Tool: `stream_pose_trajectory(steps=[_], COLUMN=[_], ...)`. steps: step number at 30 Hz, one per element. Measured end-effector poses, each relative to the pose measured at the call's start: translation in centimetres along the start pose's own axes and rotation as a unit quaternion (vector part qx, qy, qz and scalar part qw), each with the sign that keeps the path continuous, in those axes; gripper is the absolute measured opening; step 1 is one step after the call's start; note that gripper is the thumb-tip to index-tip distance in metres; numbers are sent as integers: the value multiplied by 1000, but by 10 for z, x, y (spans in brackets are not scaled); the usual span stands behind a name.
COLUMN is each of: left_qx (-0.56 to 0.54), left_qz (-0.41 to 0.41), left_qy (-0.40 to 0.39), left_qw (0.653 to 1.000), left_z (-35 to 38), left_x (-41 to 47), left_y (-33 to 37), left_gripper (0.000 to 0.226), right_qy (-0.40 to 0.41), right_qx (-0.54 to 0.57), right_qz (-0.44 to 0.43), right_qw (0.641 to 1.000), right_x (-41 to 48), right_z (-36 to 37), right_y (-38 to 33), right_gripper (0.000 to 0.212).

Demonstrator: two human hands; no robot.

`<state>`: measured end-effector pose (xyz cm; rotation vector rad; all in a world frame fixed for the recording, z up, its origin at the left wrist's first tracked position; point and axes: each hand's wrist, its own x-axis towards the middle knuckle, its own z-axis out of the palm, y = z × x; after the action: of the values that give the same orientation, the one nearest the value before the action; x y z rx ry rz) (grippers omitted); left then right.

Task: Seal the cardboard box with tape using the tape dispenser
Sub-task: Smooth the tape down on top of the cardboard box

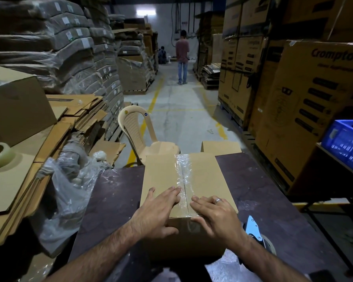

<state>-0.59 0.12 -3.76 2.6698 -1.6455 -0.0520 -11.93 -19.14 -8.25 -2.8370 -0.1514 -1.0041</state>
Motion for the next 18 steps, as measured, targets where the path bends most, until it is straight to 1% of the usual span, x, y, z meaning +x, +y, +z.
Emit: stream_pose_trajectory(steps=[2, 4, 6, 8, 11, 15, 18], left_qx=[-2, 5, 18, 28, 38, 51, 51], left_qz=[0, 0, -2, -5, -10, -13, -9], left_qy=[2, 2, -2, -1, 3, -1, 3], left_qw=[1000, 1000, 1000, 1000, 999, 999, 999], left_z=[-1, -2, -3, -2, 1, 3, 4], left_x=[0, -1, -1, 0, 0, 1, 0], left_y=[1, 2, 3, 4, 6, 6, 5], left_gripper=[95, 88, 83, 81, 82, 92, 88], right_qy=[-21, -30, -29, -25, -8, 19, 34], right_qx=[-5, -11, -10, -13, -22, -58, -76], right_qz=[-14, -23, -23, -16, -9, -3, 0], right_qw=[1000, 999, 999, 999, 1000, 998, 997], right_x=[-1, -3, -9, -15, -21, -23, -20], right_z=[-2, -1, 0, 2, 6, 13, 15], right_y=[3, 4, 4, 3, 1, -3, -5], right_gripper=[42, 38, 35, 37, 44, 57, 56])
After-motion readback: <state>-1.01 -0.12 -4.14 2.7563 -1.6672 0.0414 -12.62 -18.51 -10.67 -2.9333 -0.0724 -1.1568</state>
